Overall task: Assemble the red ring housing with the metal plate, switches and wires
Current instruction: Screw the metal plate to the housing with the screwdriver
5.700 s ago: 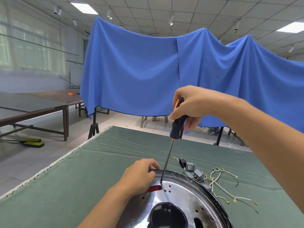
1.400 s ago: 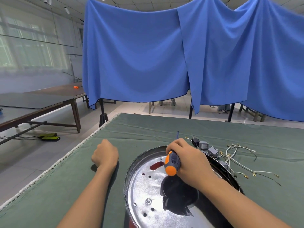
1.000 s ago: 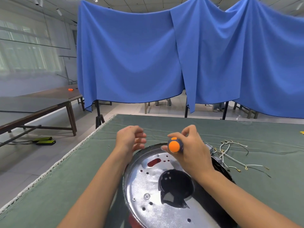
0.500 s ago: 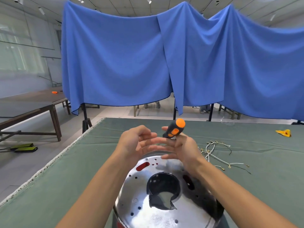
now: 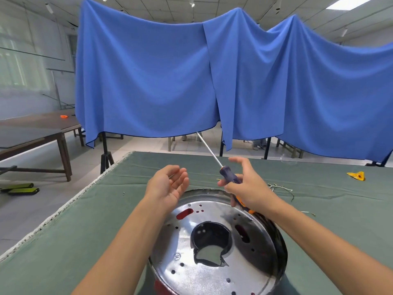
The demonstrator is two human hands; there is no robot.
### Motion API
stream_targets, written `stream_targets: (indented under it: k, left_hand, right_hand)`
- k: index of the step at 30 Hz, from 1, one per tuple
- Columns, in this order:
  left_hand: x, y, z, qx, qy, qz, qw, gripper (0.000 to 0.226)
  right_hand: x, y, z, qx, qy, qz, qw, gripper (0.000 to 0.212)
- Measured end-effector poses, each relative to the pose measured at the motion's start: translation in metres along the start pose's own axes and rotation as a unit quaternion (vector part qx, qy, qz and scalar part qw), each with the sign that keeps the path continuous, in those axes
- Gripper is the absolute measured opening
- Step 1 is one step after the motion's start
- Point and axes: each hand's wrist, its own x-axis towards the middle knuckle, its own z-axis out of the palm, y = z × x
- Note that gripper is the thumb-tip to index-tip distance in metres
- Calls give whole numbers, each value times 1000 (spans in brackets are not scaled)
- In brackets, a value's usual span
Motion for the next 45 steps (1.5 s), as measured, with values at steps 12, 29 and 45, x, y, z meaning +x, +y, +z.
stream_targets:
  k: [12, 29, 45]
  left_hand:
    - [9, 29, -23, -121, 16, -2, 992, 19]
    - [15, 37, -36, -136, 4, -3, 991, 16]
    - [16, 31, -28, -42, -6, 50, 998, 13]
  right_hand:
    - [-17, 1, 7, -278, 32, -129, 951, 43]
    - [-26, 9, 6, -275, 32, -125, 953, 53]
    - [-20, 4, -12, -197, -18, -93, 976, 51]
